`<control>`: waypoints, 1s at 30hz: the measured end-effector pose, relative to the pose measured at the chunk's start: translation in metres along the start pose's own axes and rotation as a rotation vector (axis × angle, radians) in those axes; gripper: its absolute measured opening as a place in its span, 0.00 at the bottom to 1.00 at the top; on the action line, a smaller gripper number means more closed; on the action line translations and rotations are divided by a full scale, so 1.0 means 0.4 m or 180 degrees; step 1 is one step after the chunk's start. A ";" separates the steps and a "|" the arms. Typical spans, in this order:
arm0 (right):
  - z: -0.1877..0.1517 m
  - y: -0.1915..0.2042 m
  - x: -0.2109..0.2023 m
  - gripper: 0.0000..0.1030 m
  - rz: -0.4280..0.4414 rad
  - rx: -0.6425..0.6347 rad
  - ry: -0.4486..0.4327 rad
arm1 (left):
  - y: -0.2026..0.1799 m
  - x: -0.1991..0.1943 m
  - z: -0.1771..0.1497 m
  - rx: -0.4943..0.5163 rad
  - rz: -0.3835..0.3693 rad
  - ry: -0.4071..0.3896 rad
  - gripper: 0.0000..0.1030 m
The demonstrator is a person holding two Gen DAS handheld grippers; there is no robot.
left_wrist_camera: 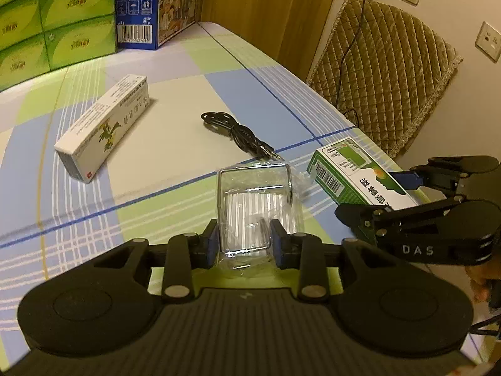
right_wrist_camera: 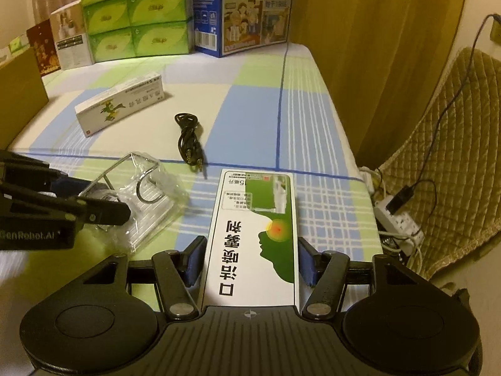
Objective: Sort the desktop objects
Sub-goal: 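Lift the clear packet and medicine box and carry both to the cardboard box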
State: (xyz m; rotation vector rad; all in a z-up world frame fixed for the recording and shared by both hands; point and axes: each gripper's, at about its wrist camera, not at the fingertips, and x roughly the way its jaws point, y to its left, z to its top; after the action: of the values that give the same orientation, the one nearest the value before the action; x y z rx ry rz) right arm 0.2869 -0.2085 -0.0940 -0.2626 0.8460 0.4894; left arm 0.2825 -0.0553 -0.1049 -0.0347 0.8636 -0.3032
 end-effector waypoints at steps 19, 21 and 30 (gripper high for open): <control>0.005 0.027 -0.042 0.51 -0.0109 0.0224 0.0039 | 0.008 -0.053 -0.029 -0.0111 0.0092 -0.0030 0.25; 0.004 0.041 -0.063 0.51 -0.0097 0.0231 -0.0002 | 0.018 -0.081 -0.036 -0.0171 0.0119 -0.0046 0.25; -0.018 0.107 -0.164 0.51 0.0061 0.0375 -0.0154 | 0.036 -0.225 -0.078 -0.0222 0.0249 -0.0160 0.25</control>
State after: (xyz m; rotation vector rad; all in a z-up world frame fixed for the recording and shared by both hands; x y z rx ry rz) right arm 0.2234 -0.1952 -0.0494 -0.1339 0.8276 0.4601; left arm 0.2078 -0.0140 -0.0605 -0.0729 0.8235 -0.1981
